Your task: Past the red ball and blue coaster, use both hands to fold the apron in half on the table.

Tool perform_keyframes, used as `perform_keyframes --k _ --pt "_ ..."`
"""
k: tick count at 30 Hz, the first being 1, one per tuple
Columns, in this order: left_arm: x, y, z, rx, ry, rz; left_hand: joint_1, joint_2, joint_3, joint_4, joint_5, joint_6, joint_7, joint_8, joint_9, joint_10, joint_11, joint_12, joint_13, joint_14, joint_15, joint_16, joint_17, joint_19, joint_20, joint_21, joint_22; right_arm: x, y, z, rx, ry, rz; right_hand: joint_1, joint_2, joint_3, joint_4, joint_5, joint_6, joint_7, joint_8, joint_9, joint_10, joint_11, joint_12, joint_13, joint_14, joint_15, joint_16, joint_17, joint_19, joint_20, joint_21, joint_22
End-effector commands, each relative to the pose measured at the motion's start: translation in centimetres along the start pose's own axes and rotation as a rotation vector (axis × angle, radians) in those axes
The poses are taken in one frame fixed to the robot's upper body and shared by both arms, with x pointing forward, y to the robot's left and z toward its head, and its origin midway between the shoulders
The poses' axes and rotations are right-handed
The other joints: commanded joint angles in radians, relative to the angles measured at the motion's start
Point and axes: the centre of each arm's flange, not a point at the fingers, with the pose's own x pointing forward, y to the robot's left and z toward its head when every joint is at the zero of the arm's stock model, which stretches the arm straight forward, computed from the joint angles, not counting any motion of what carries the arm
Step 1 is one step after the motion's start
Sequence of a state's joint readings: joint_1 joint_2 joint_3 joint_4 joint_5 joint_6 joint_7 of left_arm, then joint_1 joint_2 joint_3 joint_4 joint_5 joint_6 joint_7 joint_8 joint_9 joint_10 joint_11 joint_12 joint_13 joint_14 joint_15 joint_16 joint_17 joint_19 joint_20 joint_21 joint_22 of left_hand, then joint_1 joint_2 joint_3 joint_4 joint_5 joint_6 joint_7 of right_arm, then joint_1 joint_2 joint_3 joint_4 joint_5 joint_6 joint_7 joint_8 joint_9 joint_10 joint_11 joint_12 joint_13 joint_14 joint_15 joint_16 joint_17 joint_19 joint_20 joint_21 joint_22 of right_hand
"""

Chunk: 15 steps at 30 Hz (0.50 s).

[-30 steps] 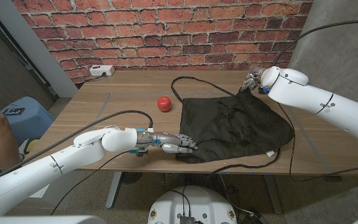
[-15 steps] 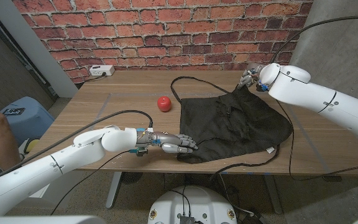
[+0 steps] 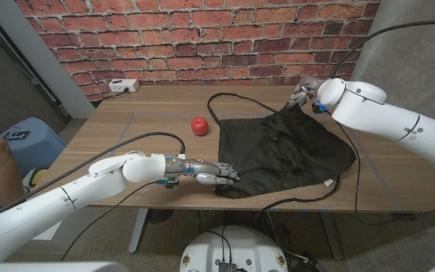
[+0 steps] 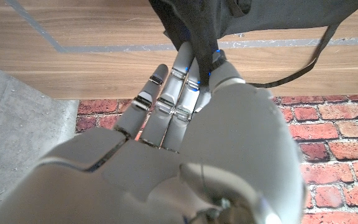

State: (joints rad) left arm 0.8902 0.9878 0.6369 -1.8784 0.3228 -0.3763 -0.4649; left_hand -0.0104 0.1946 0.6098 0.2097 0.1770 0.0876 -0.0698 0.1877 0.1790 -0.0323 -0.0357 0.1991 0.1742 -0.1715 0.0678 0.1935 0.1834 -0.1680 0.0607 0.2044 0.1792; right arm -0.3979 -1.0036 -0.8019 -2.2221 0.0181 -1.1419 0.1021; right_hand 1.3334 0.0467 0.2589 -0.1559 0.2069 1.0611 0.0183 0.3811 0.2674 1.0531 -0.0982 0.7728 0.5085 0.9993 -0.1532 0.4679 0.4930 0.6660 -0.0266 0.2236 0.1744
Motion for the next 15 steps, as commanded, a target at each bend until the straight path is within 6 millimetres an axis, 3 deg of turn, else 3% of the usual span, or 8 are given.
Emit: perform_keyframes --k 1,15 --pt "0.1 0.0 -0.3 -0.004 -0.008 0.0 -0.003 0.009 0.005 -0.002 0.0 0.005 0.0 -0.002 0.003 -0.005 -0.003 -0.003 0.005 -0.043 0.0 -0.001 0.002 -0.143 0.003 0.004 0.004 -1.9 0.2 1.0 -0.002 -0.049 -0.008 0.013 0.003 -0.008 -0.001 -0.003 0.0 0.007 -0.004 0.005 -0.001 0.006 -0.001 0.005 0.014 -0.083 -0.001 0.005 0.009 0.003 0.0 0.004" --pt "0.2 0.0 -0.6 -0.015 -0.019 -0.005 -0.003 0.009 0.007 -0.002 0.0 0.004 -0.002 -0.003 0.003 -0.005 -0.004 -0.003 0.005 -0.042 -0.001 -0.001 0.002 -0.143 0.004 0.004 0.004 -2.3 0.9 2.8 -0.001 -0.104 0.023 0.02 0.004 -0.016 -0.001 -0.004 0.003 0.011 -0.008 0.007 0.002 0.008 -0.001 0.005 0.02 -0.079 -0.008 0.01 0.022 0.006 0.002 0.005"
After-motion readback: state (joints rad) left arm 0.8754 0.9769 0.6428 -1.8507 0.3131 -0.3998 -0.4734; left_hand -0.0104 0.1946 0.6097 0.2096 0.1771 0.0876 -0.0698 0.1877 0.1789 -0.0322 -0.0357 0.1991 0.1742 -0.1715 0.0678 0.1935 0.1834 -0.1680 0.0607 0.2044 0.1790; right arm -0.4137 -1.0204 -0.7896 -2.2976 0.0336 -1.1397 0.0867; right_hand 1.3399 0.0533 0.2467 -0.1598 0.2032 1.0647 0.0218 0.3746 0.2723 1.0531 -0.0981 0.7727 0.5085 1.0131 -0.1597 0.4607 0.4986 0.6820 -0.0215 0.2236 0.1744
